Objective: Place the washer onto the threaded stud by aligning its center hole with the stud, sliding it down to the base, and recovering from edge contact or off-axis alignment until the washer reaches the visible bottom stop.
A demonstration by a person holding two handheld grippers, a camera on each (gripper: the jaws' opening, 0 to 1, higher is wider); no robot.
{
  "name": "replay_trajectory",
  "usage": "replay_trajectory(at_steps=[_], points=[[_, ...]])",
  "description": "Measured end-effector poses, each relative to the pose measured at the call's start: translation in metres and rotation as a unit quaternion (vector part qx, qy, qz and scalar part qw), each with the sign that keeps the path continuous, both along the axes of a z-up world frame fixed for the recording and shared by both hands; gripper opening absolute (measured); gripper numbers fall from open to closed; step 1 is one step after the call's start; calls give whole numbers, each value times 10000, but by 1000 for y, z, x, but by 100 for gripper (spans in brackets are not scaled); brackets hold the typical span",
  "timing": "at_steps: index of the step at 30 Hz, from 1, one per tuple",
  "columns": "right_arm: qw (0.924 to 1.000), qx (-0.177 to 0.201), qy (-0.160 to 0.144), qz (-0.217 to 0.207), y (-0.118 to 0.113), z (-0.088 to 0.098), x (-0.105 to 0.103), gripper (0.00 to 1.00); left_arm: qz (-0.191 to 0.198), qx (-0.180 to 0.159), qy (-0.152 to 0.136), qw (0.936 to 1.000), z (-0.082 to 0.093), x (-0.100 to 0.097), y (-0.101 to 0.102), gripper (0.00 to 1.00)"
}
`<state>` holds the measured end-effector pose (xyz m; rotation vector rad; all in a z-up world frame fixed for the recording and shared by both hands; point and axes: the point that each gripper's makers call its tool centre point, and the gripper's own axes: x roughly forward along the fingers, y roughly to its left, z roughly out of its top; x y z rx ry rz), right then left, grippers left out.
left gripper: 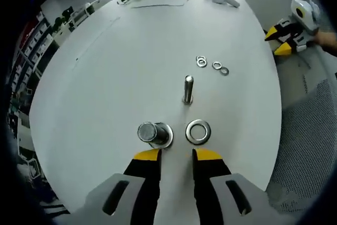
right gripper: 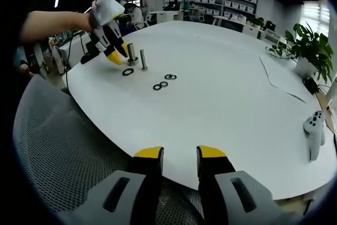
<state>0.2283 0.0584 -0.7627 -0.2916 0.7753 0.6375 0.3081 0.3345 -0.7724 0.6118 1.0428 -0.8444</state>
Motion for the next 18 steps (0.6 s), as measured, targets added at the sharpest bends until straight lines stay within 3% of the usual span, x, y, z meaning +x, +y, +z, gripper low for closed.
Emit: replay_trajectory(at_steps=[6,18], points=[[10000,-7,4,-21,-1,0,0,28,139,-366,185,9991,-2,-11,-12,26],[10000,-33,17,-32,-1,-1,0,28,-115,-250,279,9992,-18,-18,-26,26]])
